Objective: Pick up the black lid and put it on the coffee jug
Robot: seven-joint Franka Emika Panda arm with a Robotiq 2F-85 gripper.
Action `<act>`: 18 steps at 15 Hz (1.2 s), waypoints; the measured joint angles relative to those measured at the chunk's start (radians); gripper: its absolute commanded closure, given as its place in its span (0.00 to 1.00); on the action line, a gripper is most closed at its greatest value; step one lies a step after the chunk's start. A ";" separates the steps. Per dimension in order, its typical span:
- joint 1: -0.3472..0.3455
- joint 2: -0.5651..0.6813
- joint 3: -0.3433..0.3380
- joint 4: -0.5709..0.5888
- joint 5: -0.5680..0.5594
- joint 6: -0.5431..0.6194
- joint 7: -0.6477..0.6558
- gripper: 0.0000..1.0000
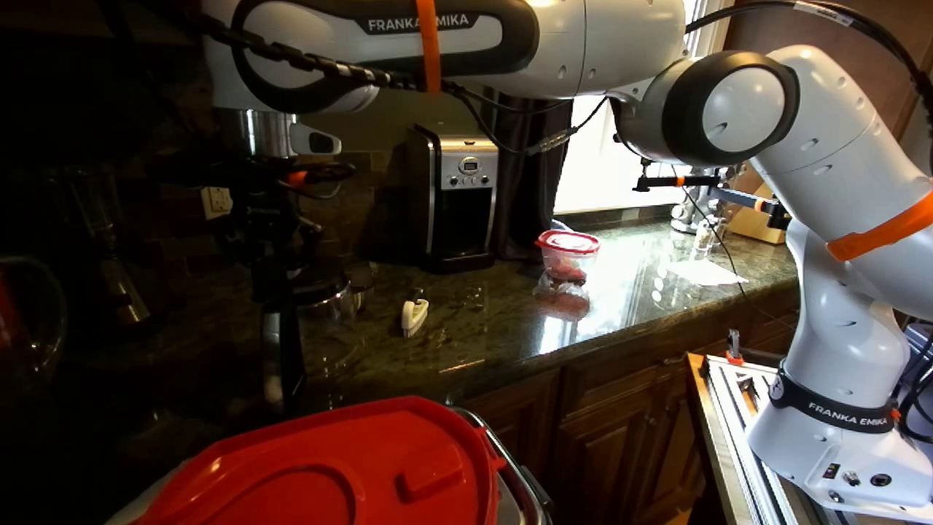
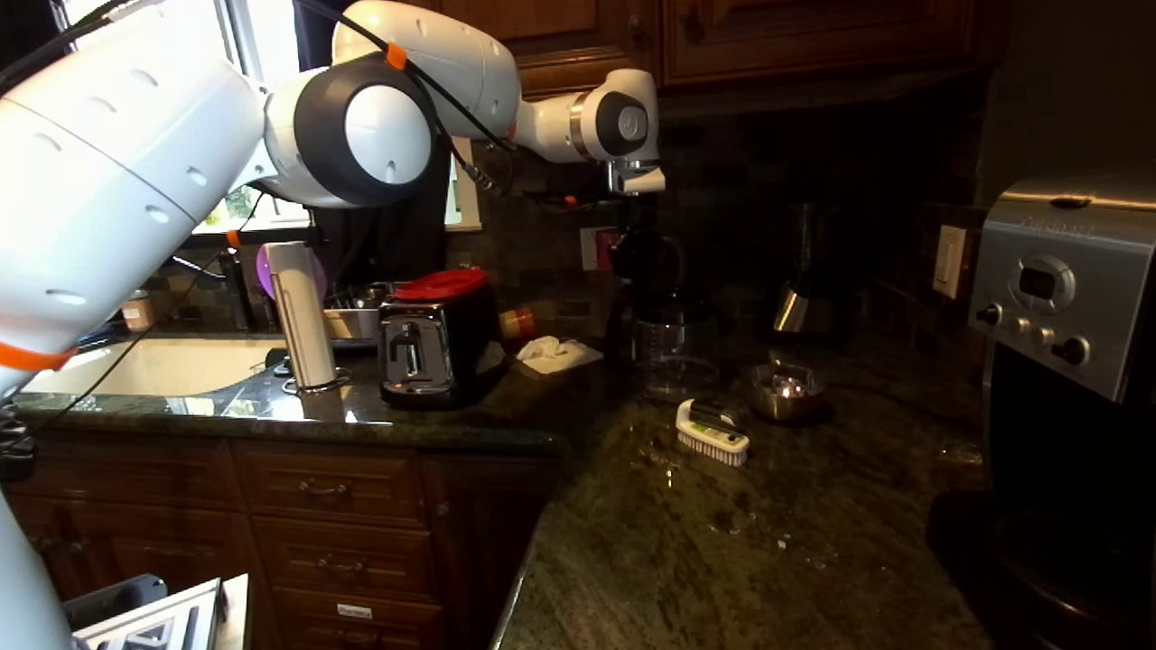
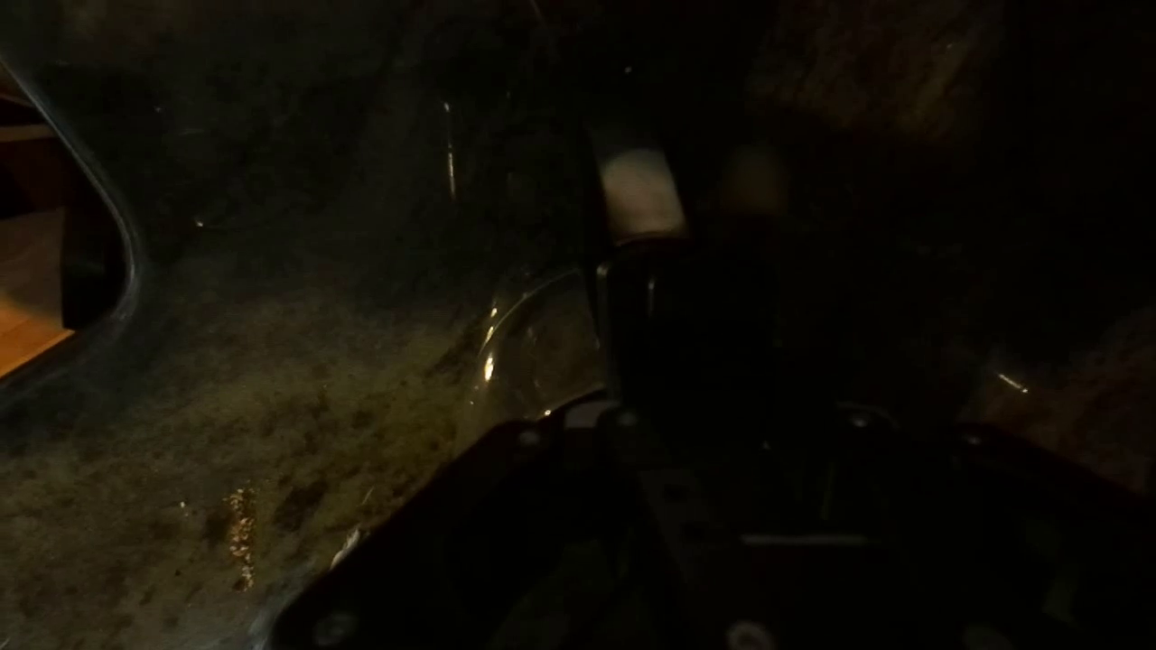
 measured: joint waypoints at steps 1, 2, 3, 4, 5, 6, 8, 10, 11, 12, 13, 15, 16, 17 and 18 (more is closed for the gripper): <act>0.000 0.000 0.000 0.000 0.000 0.000 0.005 0.39; 0.000 0.000 0.000 0.000 0.000 0.000 0.011 0.34; 0.000 0.000 0.000 0.000 0.000 0.000 0.017 0.27; -0.001 0.000 0.000 0.000 0.000 0.000 0.022 0.18; -0.001 0.000 0.000 0.000 0.000 0.000 0.027 0.12; -0.001 0.000 0.000 0.000 0.000 0.000 0.031 0.03; -0.001 0.000 0.000 0.000 0.000 0.000 0.037 0.00; -0.001 0.000 0.000 0.000 0.000 0.000 0.039 0.00; 0.000 0.000 0.000 0.000 0.000 0.000 0.039 0.00; 0.000 0.000 0.000 0.000 0.000 0.000 0.039 0.00; 0.000 0.000 0.001 0.000 0.000 0.000 0.039 0.00; 0.000 0.000 0.001 0.000 0.000 0.000 0.039 0.00; 0.000 0.000 0.001 0.000 0.000 0.000 0.039 0.00; 0.000 0.000 0.001 0.000 0.000 0.000 0.038 0.00; 0.001 0.000 0.002 0.001 0.000 0.011 0.035 0.00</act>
